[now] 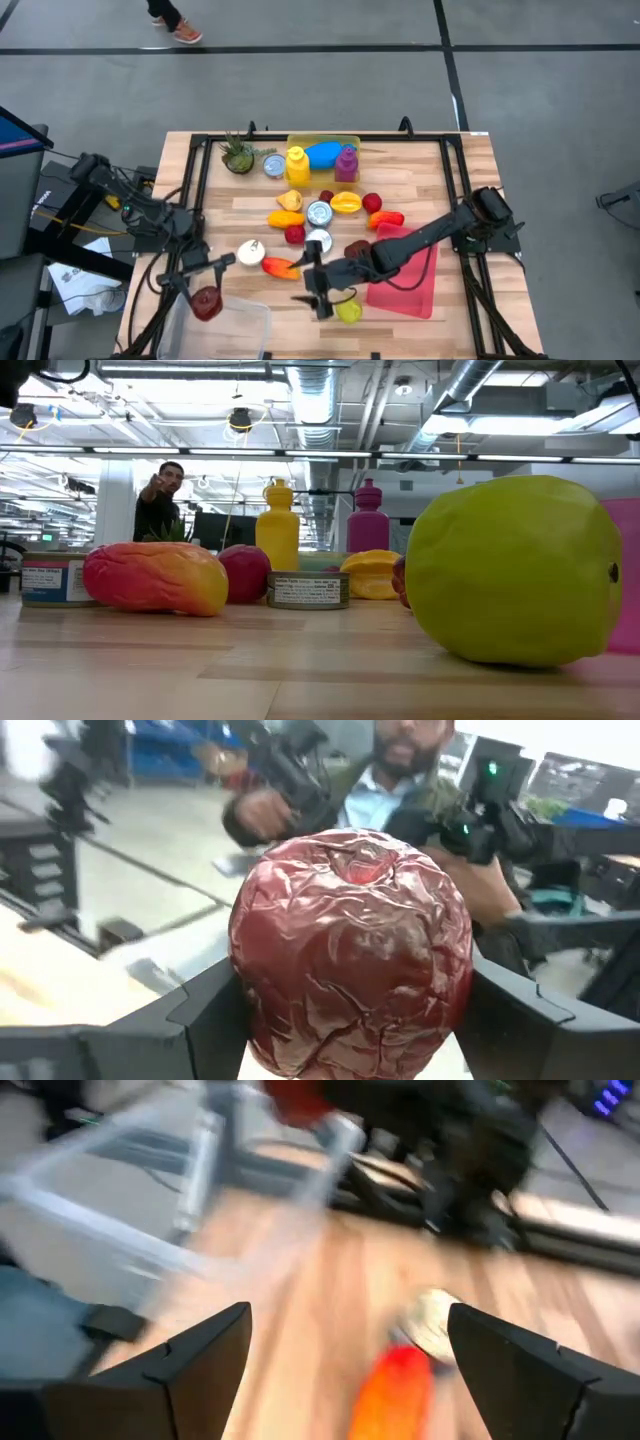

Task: Pick & Place Food Item
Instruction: Put the top red apple into the white bin, then put the bottom red tomato into the white bin

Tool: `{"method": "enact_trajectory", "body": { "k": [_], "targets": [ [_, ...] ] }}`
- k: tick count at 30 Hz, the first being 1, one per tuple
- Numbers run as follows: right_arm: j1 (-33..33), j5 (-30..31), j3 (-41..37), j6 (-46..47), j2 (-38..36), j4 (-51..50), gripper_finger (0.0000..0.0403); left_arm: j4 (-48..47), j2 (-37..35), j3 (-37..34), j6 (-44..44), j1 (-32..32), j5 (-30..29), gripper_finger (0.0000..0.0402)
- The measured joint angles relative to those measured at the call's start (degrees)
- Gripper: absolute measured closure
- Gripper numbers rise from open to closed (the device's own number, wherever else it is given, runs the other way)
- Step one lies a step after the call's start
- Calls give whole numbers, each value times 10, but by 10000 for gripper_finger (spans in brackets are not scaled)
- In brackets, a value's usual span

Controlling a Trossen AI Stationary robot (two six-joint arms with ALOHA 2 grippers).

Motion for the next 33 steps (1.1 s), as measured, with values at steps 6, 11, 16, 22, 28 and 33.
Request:
{"method": "enact_trajectory", "body": {
  "k": [6,11,16,22,28,33],
  "targets": [
    [-8,8,0,29,0,-17,76,25,65,0,14,-83,-95,133],
    [-10,6,0,43,0,-18,76,63,129,0,30,-126,-186,102],
    [-14,15,0,58,0,-36,76,68,166,1,29,-137,-272,49],
    [-13,19,0,71,0,-48,76,67,173,1,23,-137,-307,15],
    [-12,47,0,77,0,-55,76,108,170,0,32,-138,-307,15],
    [-17,62,0,97,0,-95,76,140,128,0,76,-138,-363,29]
  ]
}}
